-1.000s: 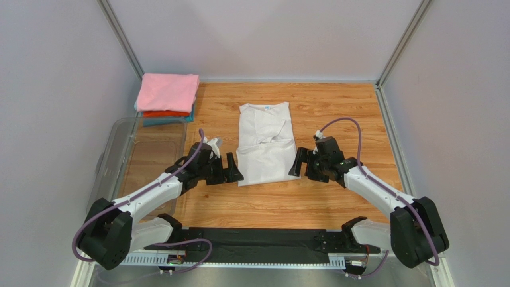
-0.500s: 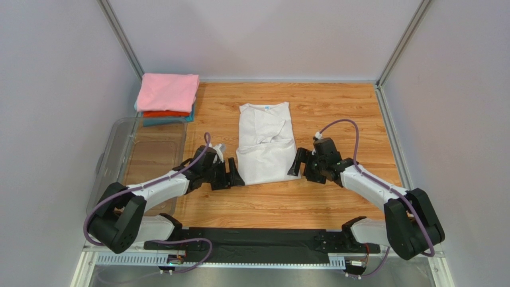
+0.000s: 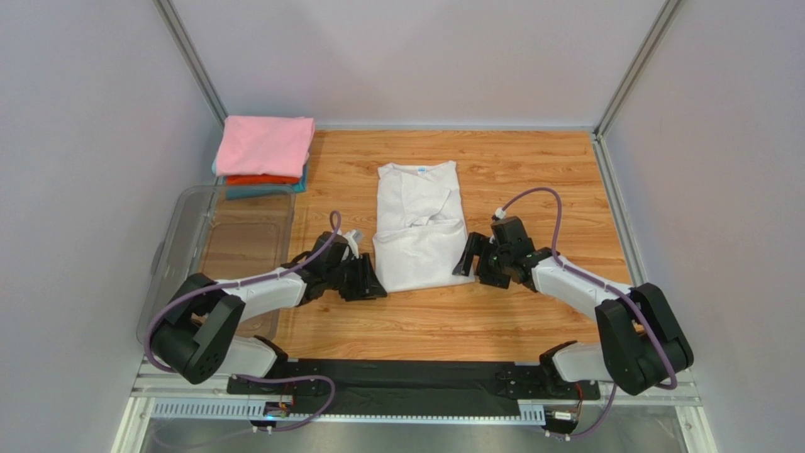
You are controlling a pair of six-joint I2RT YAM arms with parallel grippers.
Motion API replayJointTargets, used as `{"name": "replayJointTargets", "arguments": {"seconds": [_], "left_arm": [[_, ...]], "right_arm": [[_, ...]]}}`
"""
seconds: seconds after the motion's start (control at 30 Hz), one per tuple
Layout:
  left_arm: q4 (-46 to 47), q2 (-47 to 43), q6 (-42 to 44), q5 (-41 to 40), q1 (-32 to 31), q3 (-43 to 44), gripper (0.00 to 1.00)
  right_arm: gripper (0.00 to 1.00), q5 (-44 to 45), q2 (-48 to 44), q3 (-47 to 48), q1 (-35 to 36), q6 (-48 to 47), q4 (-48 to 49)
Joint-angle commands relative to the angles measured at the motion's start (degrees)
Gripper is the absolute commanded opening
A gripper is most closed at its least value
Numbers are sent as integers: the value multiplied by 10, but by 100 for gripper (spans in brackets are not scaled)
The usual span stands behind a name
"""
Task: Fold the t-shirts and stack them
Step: Fold the tshirt
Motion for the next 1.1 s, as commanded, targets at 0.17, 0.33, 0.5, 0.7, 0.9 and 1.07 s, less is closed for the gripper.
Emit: {"name": "replayJointTargets", "arguments": {"seconds": [0.17, 0.33, 0.5, 0.7, 0.9, 1.07], "left_arm": [[-36, 28, 19, -62, -4, 7, 43], [-41, 44, 23, -69, -4, 18, 37], [-40, 54, 23, -68, -4, 18, 16], [-40, 49, 24, -69, -3, 17, 0], [-30, 44, 29, -57, -4, 13, 0], [-27, 27, 26, -51, -4, 0, 0]], "right_arm": [[80, 9, 25, -2, 1, 4, 13], [76, 8, 34, -1, 1, 4, 17], [65, 8, 42, -1, 2, 3, 17], [36, -3, 55, 3, 0, 2, 20], [40, -5, 41, -5, 2, 1, 6], [42, 6, 14, -23, 2, -5, -18]]}}
